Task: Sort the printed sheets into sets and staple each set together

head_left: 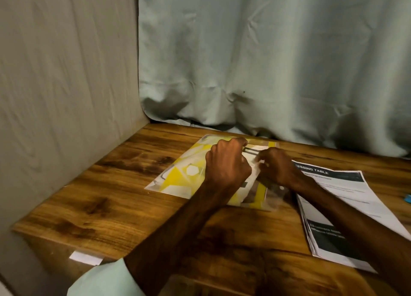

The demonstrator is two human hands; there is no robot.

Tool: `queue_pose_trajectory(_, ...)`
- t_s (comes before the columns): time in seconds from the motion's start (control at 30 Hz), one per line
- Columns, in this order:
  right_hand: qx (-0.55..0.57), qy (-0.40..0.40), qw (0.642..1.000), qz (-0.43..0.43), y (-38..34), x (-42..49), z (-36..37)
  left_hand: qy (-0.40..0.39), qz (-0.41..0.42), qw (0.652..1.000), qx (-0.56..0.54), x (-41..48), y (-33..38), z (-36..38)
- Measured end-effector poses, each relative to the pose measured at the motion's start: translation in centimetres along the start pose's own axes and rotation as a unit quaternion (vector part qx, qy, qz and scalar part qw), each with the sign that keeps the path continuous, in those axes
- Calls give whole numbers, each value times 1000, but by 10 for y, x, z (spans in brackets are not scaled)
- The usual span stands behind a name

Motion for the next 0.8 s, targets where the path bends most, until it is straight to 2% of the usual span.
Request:
queue_pose_trajectory(0.1, 4, 4, 998, 69, 18, -12, -8, 1, -1, 1000, 6, 0, 0, 1)
queue_pose_trajectory(0.17, 48, -18, 995, 82, 21, -15, -5, -4, 2, 1000, 10, -1, 1, 2)
queue_pose_trajectory(0.27, 89, -8, 991, 96, 11, -14, 1, -15, 10, 1000, 15, -2, 1, 4)
queue_pose_trajectory(0.63, 140, -9, 974, 179, -2, 12, 13, -48, 72, 996, 15, 1, -3, 7)
queue_pose_trajectory(0.8, 156, 3, 975, 158, -5, 13, 14, -53, 92, 994, 24, 4, -6, 9)
Point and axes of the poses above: each hand's wrist, its own x-axis towards the middle knuckle, its own z-axis out of the palm, y = z × x, the point moved 1 cm from there along x, towards the middle knuckle, and after that the axes turned 4 degrees about -x, right-handed, at the moved point
